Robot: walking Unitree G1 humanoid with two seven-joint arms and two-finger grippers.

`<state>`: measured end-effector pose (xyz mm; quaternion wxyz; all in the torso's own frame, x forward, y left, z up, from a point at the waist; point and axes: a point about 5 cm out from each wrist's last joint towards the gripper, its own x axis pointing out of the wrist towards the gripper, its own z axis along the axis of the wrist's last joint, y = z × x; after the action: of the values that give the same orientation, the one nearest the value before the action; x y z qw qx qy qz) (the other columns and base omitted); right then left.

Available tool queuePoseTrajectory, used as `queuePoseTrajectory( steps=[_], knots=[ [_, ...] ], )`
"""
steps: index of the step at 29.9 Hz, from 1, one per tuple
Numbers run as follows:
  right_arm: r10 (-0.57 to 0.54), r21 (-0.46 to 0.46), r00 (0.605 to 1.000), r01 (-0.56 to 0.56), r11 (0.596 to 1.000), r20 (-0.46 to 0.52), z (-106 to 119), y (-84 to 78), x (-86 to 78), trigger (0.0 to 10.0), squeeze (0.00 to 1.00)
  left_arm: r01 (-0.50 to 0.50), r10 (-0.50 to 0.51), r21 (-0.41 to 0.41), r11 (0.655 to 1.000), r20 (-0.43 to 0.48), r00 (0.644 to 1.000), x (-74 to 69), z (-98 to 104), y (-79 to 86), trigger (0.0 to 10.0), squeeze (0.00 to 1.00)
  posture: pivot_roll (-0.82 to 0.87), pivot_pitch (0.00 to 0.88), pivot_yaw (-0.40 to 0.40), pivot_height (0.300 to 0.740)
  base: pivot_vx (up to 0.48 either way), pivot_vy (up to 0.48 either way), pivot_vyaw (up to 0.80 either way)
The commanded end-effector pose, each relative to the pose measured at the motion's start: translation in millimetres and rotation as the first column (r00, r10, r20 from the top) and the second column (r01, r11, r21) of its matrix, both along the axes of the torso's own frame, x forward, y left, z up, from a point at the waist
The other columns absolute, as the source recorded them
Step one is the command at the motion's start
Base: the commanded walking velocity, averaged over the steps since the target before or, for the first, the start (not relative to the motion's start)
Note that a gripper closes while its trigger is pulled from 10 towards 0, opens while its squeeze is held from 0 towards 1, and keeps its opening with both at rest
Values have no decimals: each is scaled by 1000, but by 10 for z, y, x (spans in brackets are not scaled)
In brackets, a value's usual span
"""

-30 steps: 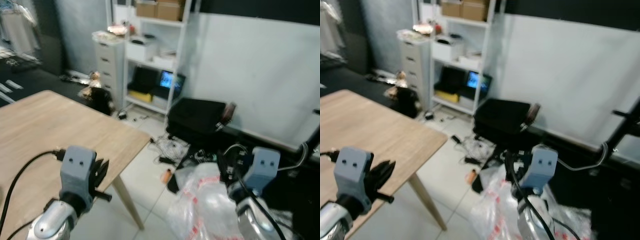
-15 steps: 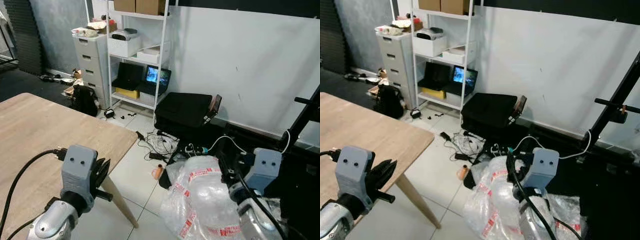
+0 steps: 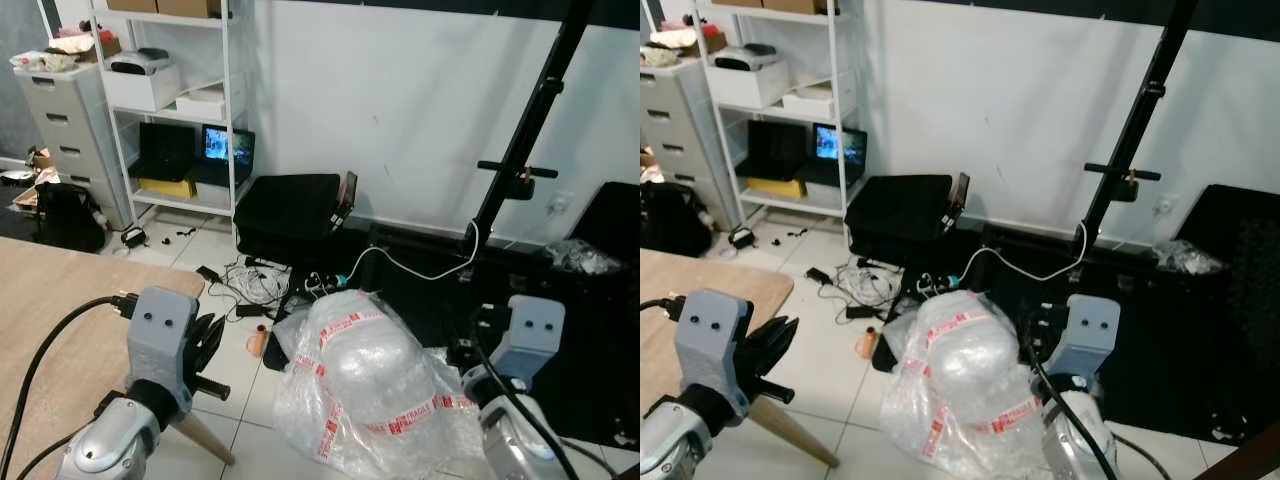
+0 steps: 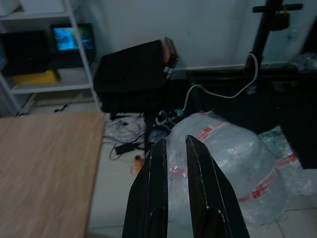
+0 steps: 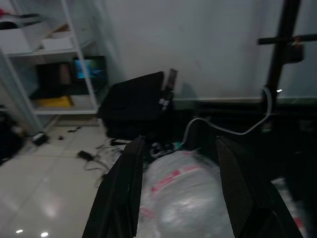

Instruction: Setting the table

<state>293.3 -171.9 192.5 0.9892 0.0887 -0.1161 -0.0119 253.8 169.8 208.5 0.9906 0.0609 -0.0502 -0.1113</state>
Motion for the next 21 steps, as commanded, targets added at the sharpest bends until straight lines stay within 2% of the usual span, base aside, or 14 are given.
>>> queuePoseTrajectory(
  steps=[1,15,19,21],
  knots=[
    [1,-3,1000,-1,1000,-24,-52,6,-9,10000,0,-13,13,7,1000,-11,1000,-14,-29,28,10000,0,85,116,51,740,0,0,0],
    [1,-5,1000,-1,1000,-27,-60,0,-2,10000,0,-12,12,9,1000,-15,1000,-11,-41,23,10000,0,84,112,47,740,0,0,0],
    [-3,-68,993,-4,998,-114,-239,-30,5,10000,0,56,-54,16,998,-112,992,5,-252,-69,10000,0,79,109,40,740,0,0,0],
    [12,-131,969,-46,990,-246,-511,-41,14,10000,0,139,-137,-6,990,-227,964,25,-497,-147,10000,0,81,106,37,740,0,0,0]
  ],
)
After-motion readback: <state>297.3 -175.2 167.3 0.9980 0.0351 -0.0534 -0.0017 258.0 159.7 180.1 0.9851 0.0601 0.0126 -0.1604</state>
